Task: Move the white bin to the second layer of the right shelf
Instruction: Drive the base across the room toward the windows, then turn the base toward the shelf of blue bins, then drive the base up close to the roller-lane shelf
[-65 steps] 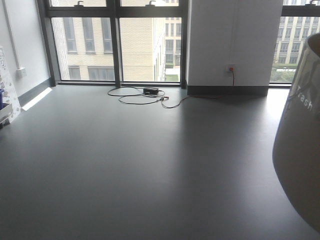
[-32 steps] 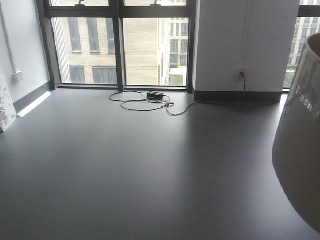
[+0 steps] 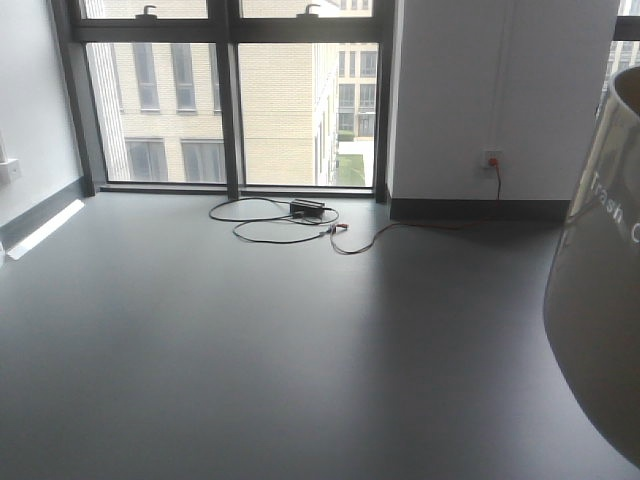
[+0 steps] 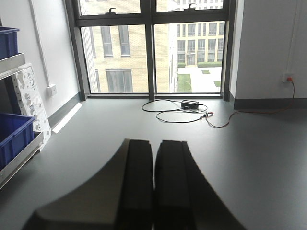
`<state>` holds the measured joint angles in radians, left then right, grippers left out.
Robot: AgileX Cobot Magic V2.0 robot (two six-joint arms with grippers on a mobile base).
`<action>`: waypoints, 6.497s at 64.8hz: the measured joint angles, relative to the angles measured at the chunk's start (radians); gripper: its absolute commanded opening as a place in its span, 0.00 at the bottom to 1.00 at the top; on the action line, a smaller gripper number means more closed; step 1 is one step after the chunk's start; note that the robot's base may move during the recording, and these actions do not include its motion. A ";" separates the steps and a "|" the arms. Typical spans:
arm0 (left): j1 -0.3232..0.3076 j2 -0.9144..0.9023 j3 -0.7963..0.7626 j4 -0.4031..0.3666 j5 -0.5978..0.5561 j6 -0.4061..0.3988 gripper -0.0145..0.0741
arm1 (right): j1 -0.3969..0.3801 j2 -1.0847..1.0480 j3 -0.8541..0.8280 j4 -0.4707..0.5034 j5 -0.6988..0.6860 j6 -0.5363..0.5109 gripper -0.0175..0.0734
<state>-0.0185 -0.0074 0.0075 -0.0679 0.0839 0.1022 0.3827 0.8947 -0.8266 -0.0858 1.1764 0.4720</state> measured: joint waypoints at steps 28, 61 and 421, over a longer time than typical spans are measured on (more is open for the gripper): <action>0.000 0.000 0.000 0.000 0.000 0.000 0.26 | 0.000 0.000 0.000 0.000 -0.005 0.000 0.27; 0.000 0.000 0.000 0.000 0.000 0.000 0.26 | 0.000 0.000 0.000 0.000 -0.005 0.000 0.27; 0.000 0.000 0.000 0.000 0.000 0.000 0.26 | -0.552 0.279 -0.045 0.108 -0.289 -0.541 0.27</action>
<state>-0.0185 -0.0074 0.0075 -0.0679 0.0839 0.1022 -0.1690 1.1737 -0.8721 0.0225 0.8871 -0.0692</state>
